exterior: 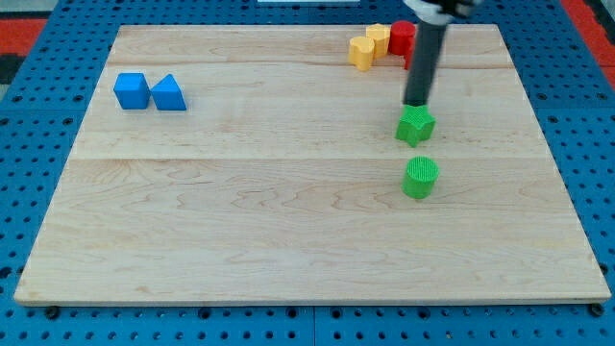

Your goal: Move blue cube into the blue triangle

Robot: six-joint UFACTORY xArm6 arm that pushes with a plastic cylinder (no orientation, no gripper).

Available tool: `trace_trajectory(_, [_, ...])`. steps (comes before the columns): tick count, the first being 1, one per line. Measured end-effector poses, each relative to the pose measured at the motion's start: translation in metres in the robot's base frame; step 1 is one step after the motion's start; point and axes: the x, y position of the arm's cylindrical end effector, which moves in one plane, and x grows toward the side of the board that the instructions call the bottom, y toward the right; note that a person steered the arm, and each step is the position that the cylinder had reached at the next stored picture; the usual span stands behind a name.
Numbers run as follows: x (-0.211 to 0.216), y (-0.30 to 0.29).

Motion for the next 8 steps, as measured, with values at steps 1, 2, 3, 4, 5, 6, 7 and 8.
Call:
trace_trajectory(1, [0.036, 0.004])
trace_trajectory(2, [0.072, 0.002])
trace_trajectory(3, [0.069, -0.068])
trace_trajectory(4, [0.066, -0.174])
trace_trajectory(5, [0.066, -0.259])
trace_trajectory(6, [0.066, -0.332])
trace_trajectory(7, [0.062, -0.39])
trace_trajectory(8, [0.025, -0.411])
